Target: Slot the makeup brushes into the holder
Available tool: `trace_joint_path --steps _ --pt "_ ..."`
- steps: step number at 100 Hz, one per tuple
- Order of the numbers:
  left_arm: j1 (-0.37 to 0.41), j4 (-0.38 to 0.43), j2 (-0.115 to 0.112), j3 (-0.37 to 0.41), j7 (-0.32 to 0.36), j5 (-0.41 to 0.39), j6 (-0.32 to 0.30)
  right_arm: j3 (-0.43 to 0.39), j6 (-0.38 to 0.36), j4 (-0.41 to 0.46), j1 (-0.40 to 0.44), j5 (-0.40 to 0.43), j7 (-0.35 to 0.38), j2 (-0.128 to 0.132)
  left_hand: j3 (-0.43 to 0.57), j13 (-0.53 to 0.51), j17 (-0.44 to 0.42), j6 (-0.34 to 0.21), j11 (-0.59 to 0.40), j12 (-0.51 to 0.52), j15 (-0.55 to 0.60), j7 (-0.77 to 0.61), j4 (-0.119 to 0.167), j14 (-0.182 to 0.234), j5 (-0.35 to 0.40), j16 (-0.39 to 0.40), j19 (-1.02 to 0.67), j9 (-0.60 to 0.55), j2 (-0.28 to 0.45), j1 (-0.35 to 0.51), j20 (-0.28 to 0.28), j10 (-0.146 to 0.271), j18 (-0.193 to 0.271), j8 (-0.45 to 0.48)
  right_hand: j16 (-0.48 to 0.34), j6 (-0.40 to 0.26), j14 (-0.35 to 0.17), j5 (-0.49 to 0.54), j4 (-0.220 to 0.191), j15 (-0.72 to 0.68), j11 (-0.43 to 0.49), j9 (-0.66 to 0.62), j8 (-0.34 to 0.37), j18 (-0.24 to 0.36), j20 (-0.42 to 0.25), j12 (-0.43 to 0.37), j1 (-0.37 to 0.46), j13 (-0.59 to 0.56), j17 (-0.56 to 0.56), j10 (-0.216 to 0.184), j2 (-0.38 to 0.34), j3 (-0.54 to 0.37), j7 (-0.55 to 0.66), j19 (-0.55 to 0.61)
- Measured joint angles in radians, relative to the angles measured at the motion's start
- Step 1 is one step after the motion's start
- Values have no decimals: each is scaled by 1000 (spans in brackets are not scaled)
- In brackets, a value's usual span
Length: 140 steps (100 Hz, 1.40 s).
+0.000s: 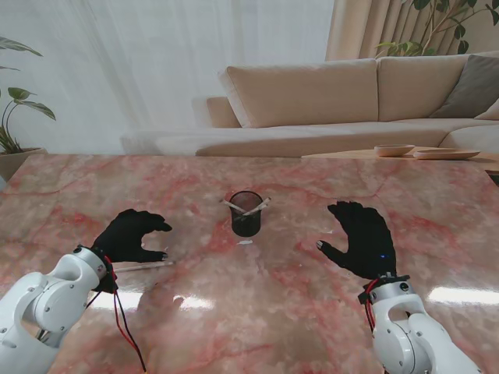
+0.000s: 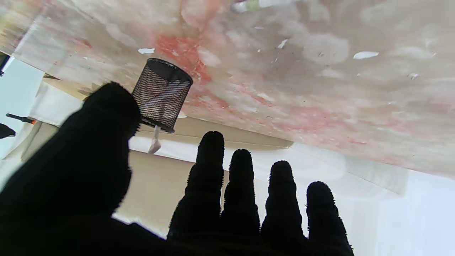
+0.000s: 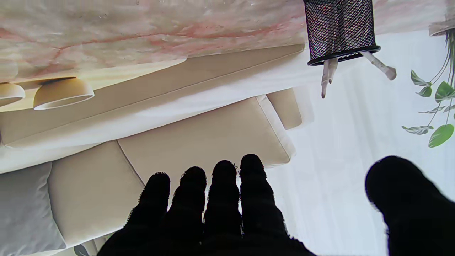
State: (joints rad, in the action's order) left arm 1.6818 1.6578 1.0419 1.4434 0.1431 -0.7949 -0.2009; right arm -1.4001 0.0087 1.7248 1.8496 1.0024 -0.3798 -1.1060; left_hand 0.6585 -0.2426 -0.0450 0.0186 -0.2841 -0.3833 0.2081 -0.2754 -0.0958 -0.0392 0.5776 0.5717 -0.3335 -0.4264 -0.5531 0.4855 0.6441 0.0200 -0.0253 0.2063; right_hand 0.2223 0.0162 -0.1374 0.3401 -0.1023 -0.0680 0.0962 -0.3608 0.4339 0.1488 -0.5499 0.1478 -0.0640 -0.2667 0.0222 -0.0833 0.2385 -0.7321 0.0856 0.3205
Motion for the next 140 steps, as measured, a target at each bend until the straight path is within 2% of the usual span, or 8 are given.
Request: trace_joint_path --steps 12,20,41,75,118,127,135,140 --pt "1 -30 5 -8 -11 -47 2 7 6 -15 -11 -15 1 -2 71 5 -9 -40 -12 -21 0 -55 -1 0 0 24 0 0 -73 2 0 0 -6 32 0 0 0 0 0 0 0 -5 -10 -7 0 -2 0 -9 1 0 0 0 0 3" --pt "1 -38 5 -10 -7 -94 3 15 12 -22 -18 -15 0 -2 129 16 -15 -95 -24 -38 0 -94 -39 0 0 37 10 0 -115 7 21 6 -4 51 0 0 0 0 0 0 0 -5 -10 -10 0 -2 2 -9 -1 1 0 0 0 15" --pt "-27 -81 -6 -34 7 -116 -8 39 24 -42 -34 -19 -15 -3 179 38 -26 -169 -36 -57 13 -144 -41 0 5 49 70 0 -147 23 62 21 -2 75 0 -12 0 0 0 -1 0 -5 -10 -21 0 -2 3 -9 -14 1 0 0 0 27" --pt "-92 -174 -14 -112 6 -153 25 47 22 -55 -43 -31 -24 -8 210 77 -26 -199 -37 -71 17 -170 -41 0 5 63 107 38 -153 24 59 31 -1 87 11 -18 0 0 0 -3 0 -5 -10 -22 0 12 27 -7 -27 1 0 18 2 40" --pt "-135 -271 -12 -178 -123 -178 34 46 27 -59 -41 -41 -32 -11 268 77 -26 -259 -73 -95 37 -440 -52 0 24 74 107 38 -184 35 61 35 8 239 24 -24 1 0 0 -7 7 6 -7 -23 0 34 55 7 -36 1 0 20 4 41" --pt "-143 -280 -11 -189 -134 -171 39 46 31 -59 -41 -41 -33 -11 274 77 -26 -285 -76 -95 48 -464 -52 0 37 74 107 38 -184 101 63 36 8 254 24 -24 3 0 -1 -12 7 6 -7 -23 0 36 67 14 -39 1 0 27 4 42" --pt "-152 -291 -10 -202 -144 -161 42 46 37 -58 -40 -40 -33 -12 273 77 -26 -327 -86 -105 49 -495 -94 0 58 74 107 26 -184 165 65 37 9 254 26 -24 3 0 -1 -13 7 6 -7 -23 0 37 67 14 -39 1 0 28 4 42" --pt "-157 -298 -8 -209 -152 -158 43 46 39 -57 -39 -40 -33 -12 273 77 -26 -351 -102 -107 61 -512 -101 0 70 74 107 16 -183 197 74 37 9 250 35 -24 3 0 -1 -13 7 6 -5 -23 0 46 67 14 -40 1 0 28 12 42"
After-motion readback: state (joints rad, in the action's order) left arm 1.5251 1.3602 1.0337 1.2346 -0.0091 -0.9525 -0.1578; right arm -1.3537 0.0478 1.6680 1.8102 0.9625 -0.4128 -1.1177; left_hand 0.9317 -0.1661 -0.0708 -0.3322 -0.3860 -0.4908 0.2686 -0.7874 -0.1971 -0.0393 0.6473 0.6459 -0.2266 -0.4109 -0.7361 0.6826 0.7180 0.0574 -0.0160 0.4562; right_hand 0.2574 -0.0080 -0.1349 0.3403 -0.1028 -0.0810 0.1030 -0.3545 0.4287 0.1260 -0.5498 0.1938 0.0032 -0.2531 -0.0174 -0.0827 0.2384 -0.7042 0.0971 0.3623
